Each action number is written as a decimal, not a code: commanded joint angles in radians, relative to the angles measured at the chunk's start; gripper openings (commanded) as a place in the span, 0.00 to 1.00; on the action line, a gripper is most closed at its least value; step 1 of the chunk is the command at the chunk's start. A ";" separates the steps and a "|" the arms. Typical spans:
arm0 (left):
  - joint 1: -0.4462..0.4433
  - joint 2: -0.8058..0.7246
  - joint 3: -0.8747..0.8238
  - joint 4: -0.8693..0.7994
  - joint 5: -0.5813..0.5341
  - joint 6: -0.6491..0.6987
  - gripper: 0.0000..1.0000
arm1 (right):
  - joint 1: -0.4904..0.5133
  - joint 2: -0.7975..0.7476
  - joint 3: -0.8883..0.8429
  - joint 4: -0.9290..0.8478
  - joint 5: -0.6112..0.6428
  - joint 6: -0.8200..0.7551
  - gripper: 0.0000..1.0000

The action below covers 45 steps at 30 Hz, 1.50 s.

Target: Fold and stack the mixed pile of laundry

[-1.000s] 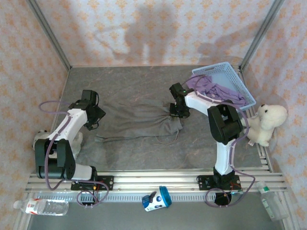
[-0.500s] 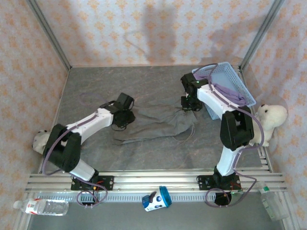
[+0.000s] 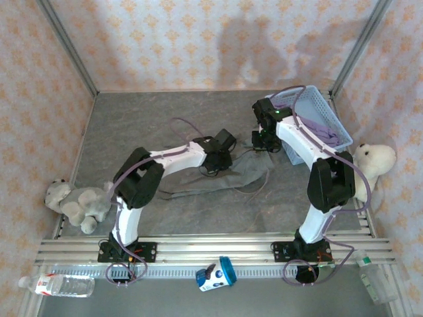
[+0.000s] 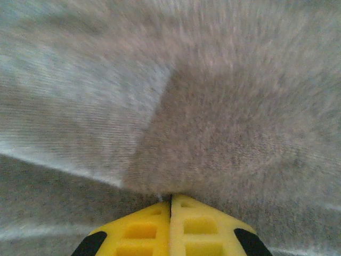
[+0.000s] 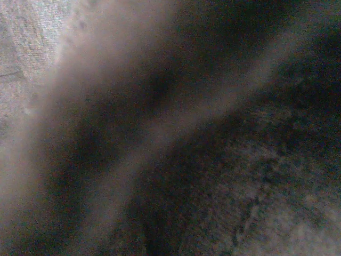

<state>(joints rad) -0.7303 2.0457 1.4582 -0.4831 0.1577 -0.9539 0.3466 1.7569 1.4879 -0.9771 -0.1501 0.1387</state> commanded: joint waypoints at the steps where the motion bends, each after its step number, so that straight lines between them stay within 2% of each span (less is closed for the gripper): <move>1: -0.008 0.078 0.070 -0.073 0.000 -0.020 0.04 | -0.037 -0.072 0.042 -0.005 -0.039 0.025 0.00; 5: -0.019 0.163 0.183 -0.072 0.030 -0.033 0.04 | -0.056 -0.107 0.076 -0.005 -0.099 0.026 0.00; 9: -0.038 0.222 0.349 -0.054 0.075 -0.044 0.05 | -0.058 -0.123 0.094 -0.012 -0.099 0.025 0.00; 13: -0.026 0.170 0.414 -0.120 0.053 0.000 0.06 | -0.058 -0.112 0.102 -0.024 -0.135 0.039 0.00; 16: 0.020 0.042 0.291 -0.164 0.031 0.046 0.08 | -0.059 -0.099 0.103 -0.034 -0.138 0.060 0.00; 22: 0.128 -0.321 -0.150 -0.164 -0.024 0.127 0.08 | -0.051 -0.059 0.134 -0.076 -0.097 0.094 0.00; 26: 0.155 -0.454 -0.368 -0.155 -0.053 0.133 0.08 | -0.017 -0.022 0.185 -0.123 -0.035 0.107 0.00; 31: 0.155 -0.476 -0.553 -0.084 -0.069 0.076 0.08 | 0.025 0.017 0.238 -0.185 0.052 0.129 0.00; 37: 0.155 -0.401 -0.587 -0.046 -0.059 0.083 0.07 | 0.069 0.056 0.313 -0.227 0.091 0.175 0.00; 45: 0.147 -0.373 -0.589 -0.017 -0.053 0.086 0.07 | 0.162 0.081 0.401 -0.196 -0.038 0.300 0.02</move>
<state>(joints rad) -0.5747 1.6241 0.8970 -0.5220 0.1242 -0.8654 0.4747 1.8400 1.8435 -1.1816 -0.1352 0.3649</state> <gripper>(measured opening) 0.069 0.137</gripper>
